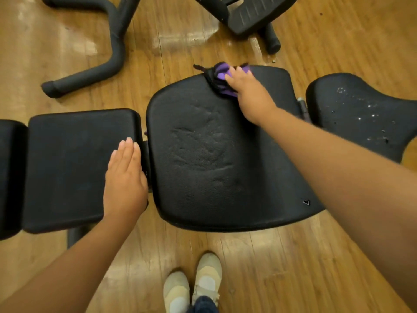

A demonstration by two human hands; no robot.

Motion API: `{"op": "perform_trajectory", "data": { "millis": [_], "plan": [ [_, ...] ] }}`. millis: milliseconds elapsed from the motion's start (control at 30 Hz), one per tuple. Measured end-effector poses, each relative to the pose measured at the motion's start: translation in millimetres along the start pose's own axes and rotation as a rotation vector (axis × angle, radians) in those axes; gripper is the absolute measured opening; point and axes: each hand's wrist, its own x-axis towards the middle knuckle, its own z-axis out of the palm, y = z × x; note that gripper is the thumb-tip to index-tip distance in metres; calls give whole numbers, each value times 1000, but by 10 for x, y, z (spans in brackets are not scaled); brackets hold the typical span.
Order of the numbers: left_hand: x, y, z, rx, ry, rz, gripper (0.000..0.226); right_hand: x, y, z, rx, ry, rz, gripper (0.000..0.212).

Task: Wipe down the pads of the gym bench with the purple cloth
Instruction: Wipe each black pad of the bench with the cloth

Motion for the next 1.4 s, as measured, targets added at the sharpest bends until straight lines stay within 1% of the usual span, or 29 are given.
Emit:
{"op": "perform_trajectory", "data": {
  "millis": [67, 200, 300, 367, 433, 500, 567, 600, 700, 733, 800, 833, 900, 1000, 1100, 1167, 1200, 1300, 1400],
  "plan": [
    [3, -5, 1, -2, -3, 2, 48, -425, -34, 93, 143, 24, -10, 66],
    [17, -8, -10, 65, -36, 13, 46, -1521, -133, 333, 331, 99, -18, 48],
    [8, 63, -111, 135, -50, -7, 55, -2286, -264, 406, 389, 111, -40, 47],
    [-18, 250, -197, 96, -2, -10, 52, -2561, -304, 398, 391, 103, -33, 48],
    [-75, 590, -222, 26, 17, 38, 51, -2637, -297, 378, 375, 78, -43, 52],
    [-158, 1008, -160, -51, -1, 136, 49, -2600, -284, 378, 353, 52, -54, 54],
    [-229, 1397, -47, -97, -22, 202, 48, -2529, -242, 459, 324, 71, -43, 47],
    [-256, 1550, 8, -107, -42, 199, 48, -2483, -217, 506, 310, 82, -10, 43],
    [-244, 1801, 233, -116, -88, 111, 47, -2262, -155, 541, 353, 126, 150, 44],
    [-228, 1833, 304, -112, -103, 86, 47, -2141, -122, 523, 372, 145, 181, 47],
    [-198, 1877, 409, -109, -144, 40, 56, -1858, -41, 465, 390, 161, 180, 51],
    [-184, 1884, 440, -100, -142, 29, 56, -1689, 10, 422, 393, 169, 160, 49],
    [-193, 1878, 468, -73, -133, 31, 48, -1320, 132, 357, 373, 169, 110, 49],
    [-193, 1877, 462, -57, -136, 35, 48, -719, 352, 258, 372, 119, 33, 53],
    [-180, 1889, 440, -45, -163, 10, 57, -170, 566, 193, 386, 104, 23, 56],
    [-188, 1889, 445, -45, -146, 8, 51, 87, 647, 161, 379, 98, 19, 56],
    [-195, 1888, 451, -50, -139, 12, 47, 179, 663, 141, 377, 97, 22, 54],
    [-196, 1880, 463, -54, -118, 38, 48, 294, 626, 95, 387, 139, 23, 46],
    [-196, 1883, 489, -60, -101, 46, 47, 80, 574, 89, 461, 160, 31, 42]
  ]
}}
